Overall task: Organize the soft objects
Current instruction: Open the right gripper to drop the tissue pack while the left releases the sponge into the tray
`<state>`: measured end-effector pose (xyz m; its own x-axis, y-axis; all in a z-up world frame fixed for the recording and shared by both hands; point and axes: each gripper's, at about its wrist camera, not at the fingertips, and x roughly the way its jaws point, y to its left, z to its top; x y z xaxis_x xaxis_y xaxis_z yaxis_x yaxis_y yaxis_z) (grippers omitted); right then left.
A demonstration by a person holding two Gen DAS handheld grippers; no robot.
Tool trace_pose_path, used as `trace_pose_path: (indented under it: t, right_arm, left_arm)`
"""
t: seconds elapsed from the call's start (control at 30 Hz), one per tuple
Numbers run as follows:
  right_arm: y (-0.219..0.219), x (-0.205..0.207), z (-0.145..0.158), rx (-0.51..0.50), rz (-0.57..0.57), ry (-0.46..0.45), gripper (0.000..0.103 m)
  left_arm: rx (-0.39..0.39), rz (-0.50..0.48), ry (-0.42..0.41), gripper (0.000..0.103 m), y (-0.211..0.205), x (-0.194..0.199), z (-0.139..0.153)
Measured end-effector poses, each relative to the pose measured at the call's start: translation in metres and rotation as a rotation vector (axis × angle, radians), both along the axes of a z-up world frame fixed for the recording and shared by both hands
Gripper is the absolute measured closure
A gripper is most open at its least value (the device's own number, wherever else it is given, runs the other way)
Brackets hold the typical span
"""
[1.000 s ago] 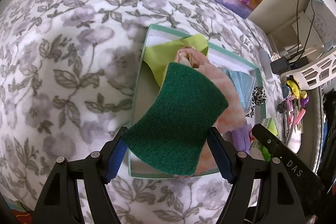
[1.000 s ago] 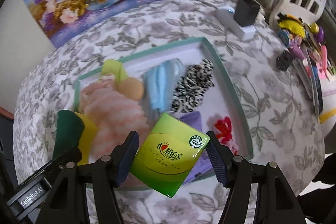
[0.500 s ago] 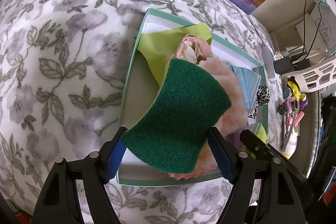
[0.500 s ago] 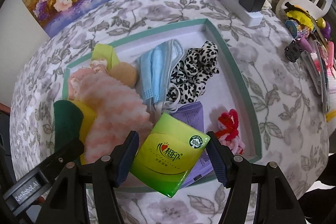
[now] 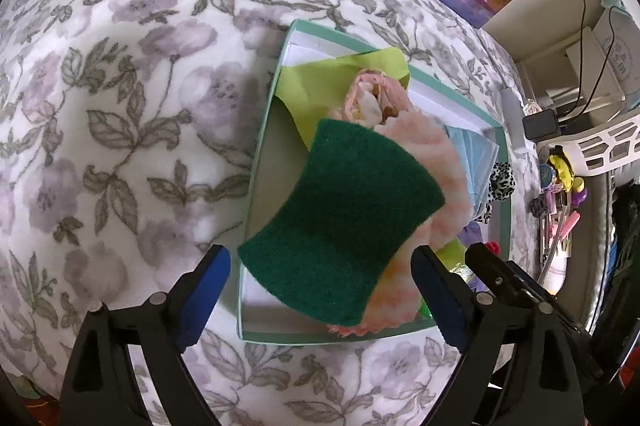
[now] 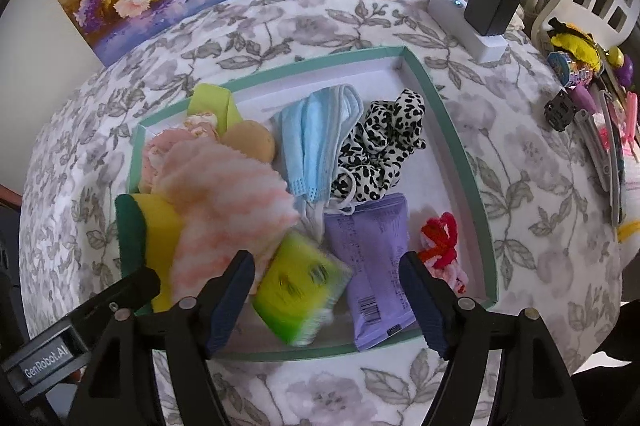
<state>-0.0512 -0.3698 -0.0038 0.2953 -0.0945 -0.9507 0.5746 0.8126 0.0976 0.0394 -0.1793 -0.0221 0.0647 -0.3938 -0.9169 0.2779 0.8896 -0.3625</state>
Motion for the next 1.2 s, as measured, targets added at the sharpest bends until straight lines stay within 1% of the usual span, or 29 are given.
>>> trace_pose_path:
  t: [0.1, 0.2, 0.37, 0.4, 0.43, 0.47, 0.53, 0.57, 0.77, 0.9, 1.07, 1.2]
  right_arm:
    - [0.000, -0.001, 0.002, -0.003, -0.001, -0.004, 0.025]
    - [0.000, -0.001, 0.002, -0.004, 0.000, -0.005, 0.017]
    - [0.001, -0.001, 0.003, -0.009, 0.007, -0.008, 0.014]
    - [0.002, -0.001, 0.003, -0.011, 0.009, -0.009, 0.011]
    - [0.002, -0.001, 0.003, -0.010, 0.010, -0.011, 0.002]
    - [0.003, -0.001, 0.003, -0.007, 0.012, -0.014, 0.000]
    - [0.004, -0.001, 0.003, -0.004, 0.016, -0.019, 0.000]
    - [0.004, -0.001, 0.003, -0.005, 0.018, -0.020, 0.000]
    - [0.008, -0.001, 0.003, -0.011, 0.027, -0.015, 0.000]
    - [0.012, -0.004, 0.006, -0.015, 0.027, -0.017, 0.000]
    - [0.015, -0.008, 0.008, -0.020, 0.026, -0.020, 0.000]
    - [0.021, -0.014, 0.008, -0.024, 0.032, -0.018, 0.000]
  left_arm:
    - [-0.010, 0.007, -0.008, 0.011, 0.004, 0.001, 0.005]
    - [-0.009, 0.017, -0.023, 0.011, 0.007, 0.002, 0.009]
    - [0.009, 0.040, -0.070, 0.011, 0.014, 0.004, 0.019]
    - [0.017, 0.044, -0.082, 0.011, 0.015, 0.005, 0.020]
    - [0.034, 0.051, -0.104, 0.010, 0.016, 0.006, 0.022]
    - [0.052, 0.056, -0.124, 0.009, 0.018, 0.007, 0.024]
    - [0.091, 0.067, -0.159, 0.001, 0.021, 0.008, 0.024]
    - [0.112, 0.073, -0.173, 0.001, 0.023, 0.009, 0.024]
    - [0.166, 0.086, -0.219, 0.001, 0.033, 0.010, 0.024]
    - [0.174, 0.075, -0.225, 0.001, 0.036, 0.008, 0.027]
    - [0.217, 0.048, -0.271, 0.001, 0.036, 0.001, 0.031]
    - [0.228, 0.039, -0.274, 0.001, 0.041, -0.005, 0.031]
